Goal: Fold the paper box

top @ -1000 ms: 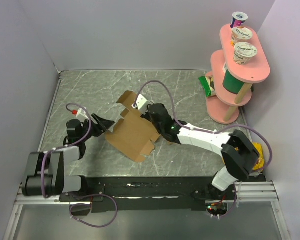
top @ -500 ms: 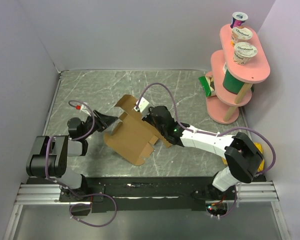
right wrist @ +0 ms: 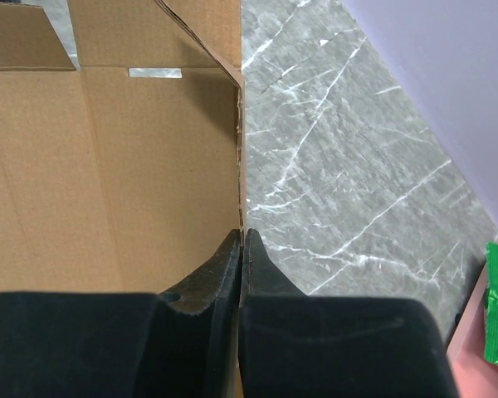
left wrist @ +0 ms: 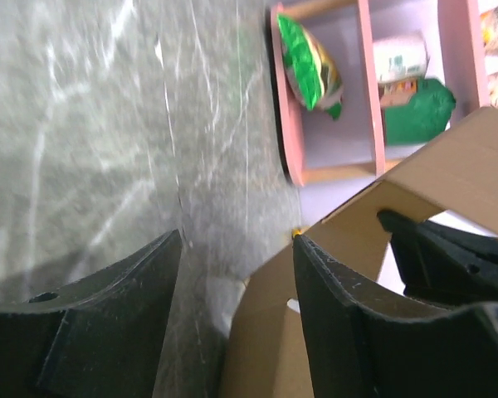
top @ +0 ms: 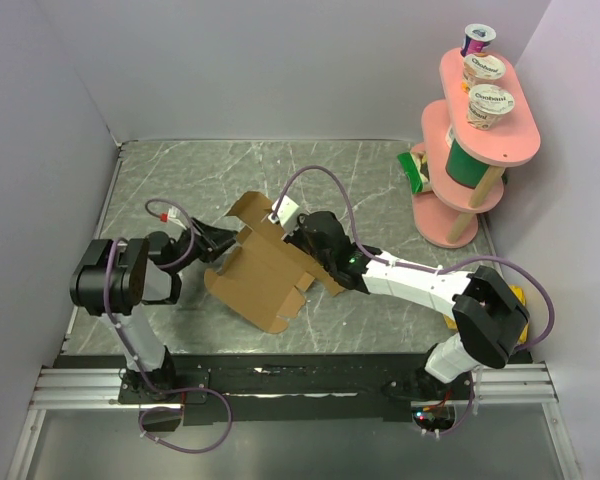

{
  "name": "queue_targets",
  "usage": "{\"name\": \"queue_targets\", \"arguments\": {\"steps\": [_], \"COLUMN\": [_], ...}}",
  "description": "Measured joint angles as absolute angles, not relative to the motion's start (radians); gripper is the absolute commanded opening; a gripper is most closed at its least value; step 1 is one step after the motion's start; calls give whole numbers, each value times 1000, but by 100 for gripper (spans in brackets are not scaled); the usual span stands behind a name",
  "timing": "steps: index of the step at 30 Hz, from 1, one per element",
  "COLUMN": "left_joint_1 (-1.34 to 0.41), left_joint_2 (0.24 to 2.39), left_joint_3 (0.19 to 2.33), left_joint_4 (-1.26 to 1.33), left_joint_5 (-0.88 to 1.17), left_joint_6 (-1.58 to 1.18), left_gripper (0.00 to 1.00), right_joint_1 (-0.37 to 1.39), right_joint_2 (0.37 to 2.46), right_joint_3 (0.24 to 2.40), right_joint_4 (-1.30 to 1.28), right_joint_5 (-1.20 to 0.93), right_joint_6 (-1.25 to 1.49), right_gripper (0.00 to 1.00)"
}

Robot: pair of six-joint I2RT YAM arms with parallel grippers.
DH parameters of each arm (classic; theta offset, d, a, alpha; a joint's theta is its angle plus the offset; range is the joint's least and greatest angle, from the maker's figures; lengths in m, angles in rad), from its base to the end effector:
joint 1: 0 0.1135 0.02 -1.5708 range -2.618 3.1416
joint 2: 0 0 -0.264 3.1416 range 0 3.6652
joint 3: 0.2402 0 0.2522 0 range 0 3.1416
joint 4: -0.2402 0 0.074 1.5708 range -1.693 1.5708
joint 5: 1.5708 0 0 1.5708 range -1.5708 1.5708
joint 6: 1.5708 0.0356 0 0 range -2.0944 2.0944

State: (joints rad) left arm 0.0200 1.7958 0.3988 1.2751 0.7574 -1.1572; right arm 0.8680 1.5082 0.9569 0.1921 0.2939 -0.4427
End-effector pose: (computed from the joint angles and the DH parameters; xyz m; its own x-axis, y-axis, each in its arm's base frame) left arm 0.2799 -0.0189 0.1278 -0.6599 -0.6787 -0.3224 0.1569 0.2952 -0.9425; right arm 0.2307 0.2564 0.2618 0.0325 -0.5960 -0.8023 -0.5988 0.6311 -0.4931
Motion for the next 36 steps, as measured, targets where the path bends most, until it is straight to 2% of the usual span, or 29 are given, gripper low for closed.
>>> {"name": "queue_targets", "arguments": {"steps": [18,27,32,36], "left_joint_1": [-35,-35,-61,-92], "left_joint_2": [1876,1674,1654,1693], "left_joint_3": [381,370,380,381], "left_joint_4": [1282,1286,1305,1305], "left_joint_5": [823,769,765,770], "left_joint_6": [-1276,-1204,-1151,-1137], "left_gripper": [65,70,68,62], "right_joint_1": [868,868,868,868], "right_joint_2": [1509,1509,1509,1510], "right_joint_3": [959,963,963,963], "right_joint_4": [169,163,163,163], "right_joint_5": [287,287,287,287], "right_joint_6": [-443,-453,-454,-455], "right_gripper": [0,0,0,0]}}
